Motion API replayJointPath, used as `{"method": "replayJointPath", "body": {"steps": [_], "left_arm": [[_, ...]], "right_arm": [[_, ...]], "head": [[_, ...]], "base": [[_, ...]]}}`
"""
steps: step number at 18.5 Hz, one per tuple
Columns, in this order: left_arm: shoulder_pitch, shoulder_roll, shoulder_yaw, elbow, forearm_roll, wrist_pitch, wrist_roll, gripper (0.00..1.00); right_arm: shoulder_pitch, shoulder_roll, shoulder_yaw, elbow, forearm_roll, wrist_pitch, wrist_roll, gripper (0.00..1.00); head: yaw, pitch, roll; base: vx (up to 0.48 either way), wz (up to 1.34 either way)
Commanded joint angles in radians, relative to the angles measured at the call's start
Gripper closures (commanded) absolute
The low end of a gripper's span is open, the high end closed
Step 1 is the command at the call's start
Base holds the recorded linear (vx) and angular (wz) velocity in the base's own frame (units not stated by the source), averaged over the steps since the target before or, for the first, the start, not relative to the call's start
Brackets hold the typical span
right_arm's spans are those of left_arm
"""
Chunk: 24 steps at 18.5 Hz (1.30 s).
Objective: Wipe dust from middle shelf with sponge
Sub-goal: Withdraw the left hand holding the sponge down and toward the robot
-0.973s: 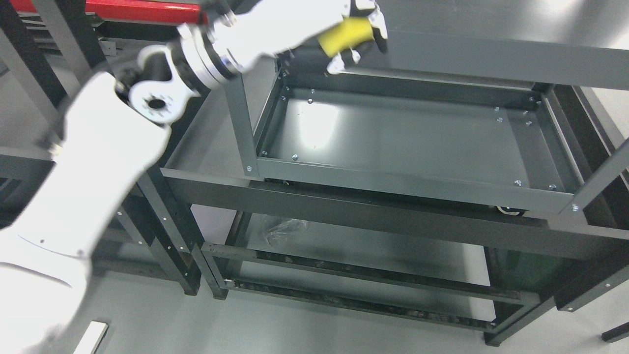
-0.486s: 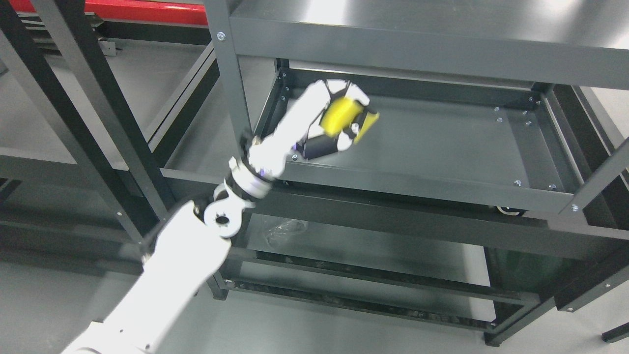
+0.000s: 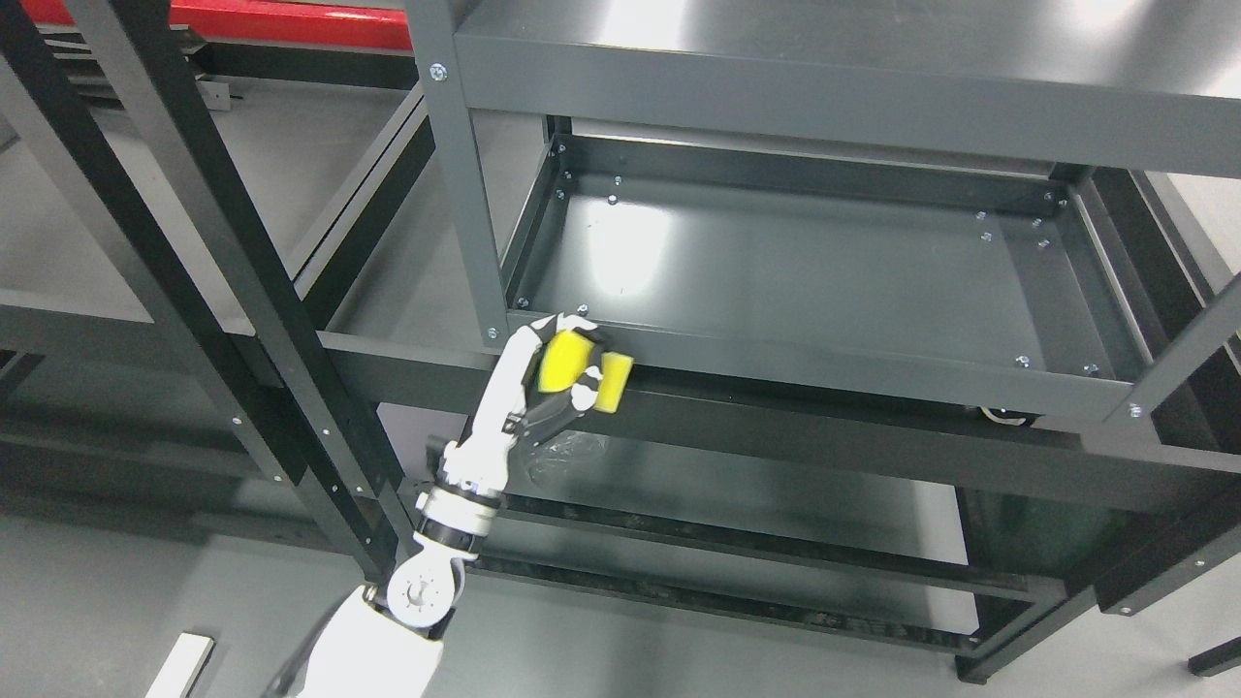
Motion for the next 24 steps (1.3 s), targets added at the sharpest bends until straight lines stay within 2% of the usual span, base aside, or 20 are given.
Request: {"method": "replayJointPath", "body": {"steps": [1, 4, 6, 9, 12, 14, 17, 19, 24], "left_arm": [[0.158, -0.028, 0.238, -0.338, 0.161, 0.221, 0.075, 1.00], [0.156, -0.028, 0.120, -0.504, 0.175, 0.426, 0.243, 1.00], [0.144, -0.028, 0.082, -0.547, 0.172, 0.535, 0.254, 1.00], [0.046, -0.028, 0.052, -0.544, 0.167, 0.616, 0.241, 1.00], [0.036, -0.028, 0.022, -0.570, 0.164, 0.598, 0.167, 1.00], [0.082, -0.028, 0.017, -0.585, 0.162, 0.537, 0.124, 1.00], [0.185, -0.027, 0.026, -0.584, 0.133, 0.438, 0.124, 1.00], [0.248, 0.002, 0.063, -0.584, 0.097, 0.359, 0.119, 1.00], [0.273, 0.027, 0.097, -0.579, 0.096, 0.342, 0.104, 1.00]], "right_arm": [[0.000, -0.017, 0.000, -0.017, 0.000, 0.073, -0.003, 0.00], [0.000, -0.017, 0.000, -0.017, 0.000, 0.073, -0.003, 0.00], [0.000, -0.017, 0.000, -0.017, 0.000, 0.073, -0.004, 0.00], [0.000, -0.017, 0.000, -0.017, 0.000, 0.073, -0.003, 0.00], [0.000, -0.017, 0.000, -0.017, 0.000, 0.073, -0.003, 0.00], [0.000, -0.017, 0.000, -0.017, 0.000, 0.073, -0.003, 0.00], [0.000, -0.017, 0.000, -0.017, 0.000, 0.073, -0.003, 0.00], [0.000, -0.017, 0.000, -0.017, 0.000, 0.073, -0.003, 0.00], [0.000, -0.017, 0.000, -0.017, 0.000, 0.073, -0.003, 0.00]], "head": [[0.0000, 0.000, 0.000], [0.0000, 0.000, 0.000], [0.0000, 0.000, 0.000], [0.0000, 0.000, 0.000], [0.0000, 0.000, 0.000], [0.0000, 0.000, 0.000], [0.0000, 0.000, 0.000], [0.0000, 0.000, 0.000], [0.0000, 0.000, 0.000]], "base": [[0.000, 0.00], [0.000, 0.00], [0.000, 0.00], [0.000, 0.00], [0.000, 0.00], [0.000, 0.00], [0.000, 0.00], [0.000, 0.00], [0.000, 0.00]]}}
